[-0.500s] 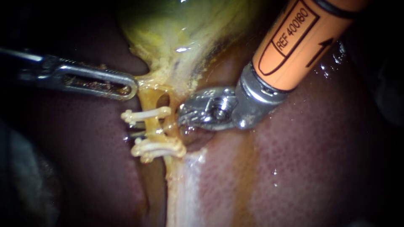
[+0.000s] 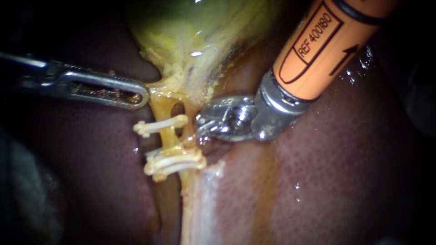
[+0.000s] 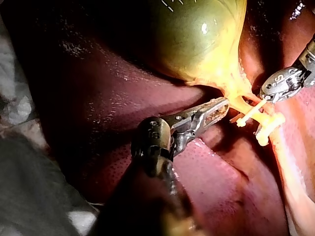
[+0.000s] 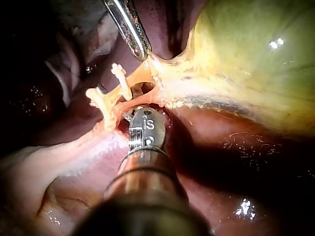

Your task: Go to the cutting position left tube

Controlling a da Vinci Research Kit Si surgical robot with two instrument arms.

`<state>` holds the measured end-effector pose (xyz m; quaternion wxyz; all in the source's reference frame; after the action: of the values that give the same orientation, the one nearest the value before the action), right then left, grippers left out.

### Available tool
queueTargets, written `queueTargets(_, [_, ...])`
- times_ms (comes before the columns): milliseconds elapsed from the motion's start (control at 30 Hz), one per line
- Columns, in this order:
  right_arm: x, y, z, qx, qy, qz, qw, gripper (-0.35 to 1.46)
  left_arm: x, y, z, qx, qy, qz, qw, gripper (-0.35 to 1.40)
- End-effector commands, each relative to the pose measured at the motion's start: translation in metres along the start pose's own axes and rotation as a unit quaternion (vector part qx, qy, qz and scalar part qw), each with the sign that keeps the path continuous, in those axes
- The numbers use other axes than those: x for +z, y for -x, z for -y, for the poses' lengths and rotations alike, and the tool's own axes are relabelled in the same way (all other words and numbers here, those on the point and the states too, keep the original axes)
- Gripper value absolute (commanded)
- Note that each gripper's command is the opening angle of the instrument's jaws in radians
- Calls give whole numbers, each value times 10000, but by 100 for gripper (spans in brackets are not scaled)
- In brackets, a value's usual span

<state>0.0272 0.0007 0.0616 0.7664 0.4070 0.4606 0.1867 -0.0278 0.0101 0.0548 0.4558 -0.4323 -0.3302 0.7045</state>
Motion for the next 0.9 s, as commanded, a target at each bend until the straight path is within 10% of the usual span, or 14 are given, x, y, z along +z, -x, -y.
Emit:
queueTargets(33, [0, 3, -1, -11, 26, 84, 10000, 86, 0, 0, 0, 1, 3, 0, 10000, -35])
queueTargets(900, [-65, 48, -11, -278, 501, 747, 9956, 85, -2, 1, 0, 3, 7, 3, 10000, -35])
